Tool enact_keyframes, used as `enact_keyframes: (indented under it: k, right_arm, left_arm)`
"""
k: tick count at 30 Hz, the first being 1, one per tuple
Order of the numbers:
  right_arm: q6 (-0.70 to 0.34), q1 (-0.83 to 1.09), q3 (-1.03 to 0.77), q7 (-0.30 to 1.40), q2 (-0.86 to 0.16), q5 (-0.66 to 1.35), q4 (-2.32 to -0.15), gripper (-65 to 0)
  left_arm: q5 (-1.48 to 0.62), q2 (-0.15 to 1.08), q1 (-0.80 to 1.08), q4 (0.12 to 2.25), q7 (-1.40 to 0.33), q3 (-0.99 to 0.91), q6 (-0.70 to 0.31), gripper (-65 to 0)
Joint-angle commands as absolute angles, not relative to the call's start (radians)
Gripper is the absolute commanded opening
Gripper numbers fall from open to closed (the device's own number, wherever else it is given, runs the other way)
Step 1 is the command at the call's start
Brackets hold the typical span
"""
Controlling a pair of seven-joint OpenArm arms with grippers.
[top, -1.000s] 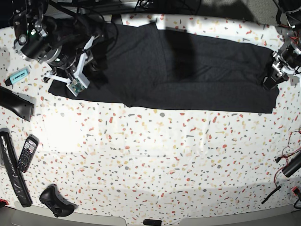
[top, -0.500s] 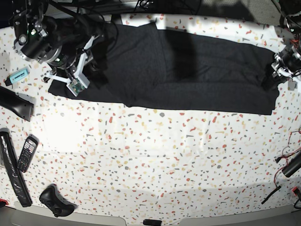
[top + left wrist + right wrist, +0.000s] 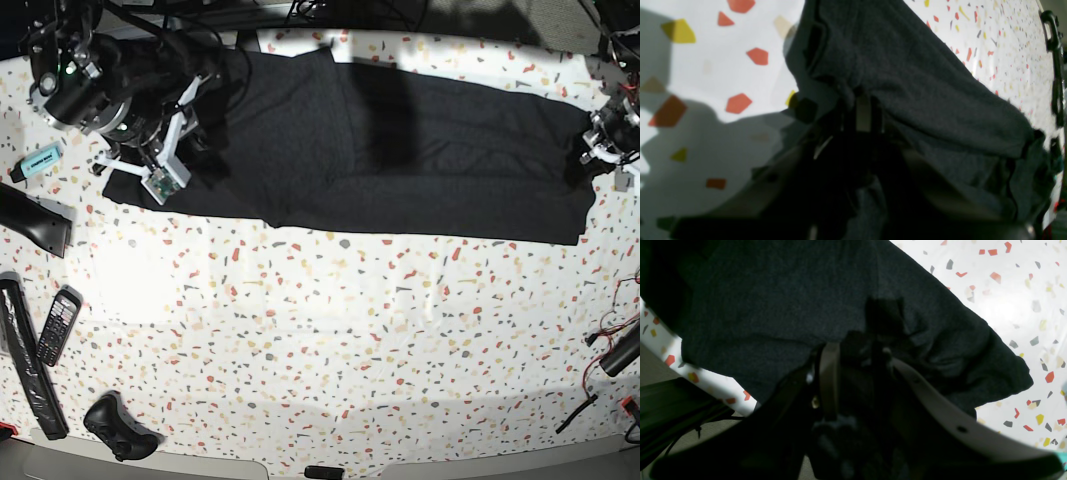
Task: Fold the T-shirt properly
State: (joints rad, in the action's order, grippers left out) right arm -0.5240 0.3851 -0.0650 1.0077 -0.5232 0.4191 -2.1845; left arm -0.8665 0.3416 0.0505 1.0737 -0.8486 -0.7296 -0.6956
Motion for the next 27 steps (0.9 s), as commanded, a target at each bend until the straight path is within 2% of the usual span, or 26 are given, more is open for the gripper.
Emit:
enact_keyframes:
  k: [1,12,18,22,27]
  right_arm:
    - [-0.527,0.380,-0.072,0.992,-0.535,0.427,-2.199,-48.6]
    - [-0.527,0.380,-0.072,0.992,-0.534,0.427,-2.199,-48.6]
    - [-0.527,0.380,-0.072,0.992,-0.534,0.427,-2.199,-48.6]
    - [-0.527,0.380,-0.072,0.992,-0.534,0.428,-2.199,-48.6]
    - [-0.527,0.380,-0.072,0.992,-0.534,0.428,-2.199,-48.6]
  left_arm:
    - [-0.884,0.374,0.050,1.094,-0.835,-0.733,-0.698,-65.0]
    - [-0.916,0.435,0.085,1.184,-0.836,-0.834,-0.698,-65.0]
    - [-0.917,0.421,0.149,1.335,-0.836,-0.837,-0.698,-65.0]
    - [-0.917,0.372,0.199,1.504,-0.856,-0.837,-0.675,-65.0]
    - [-0.917,0.225,0.219,1.698,-0.963,-0.827,-0.673,-65.0]
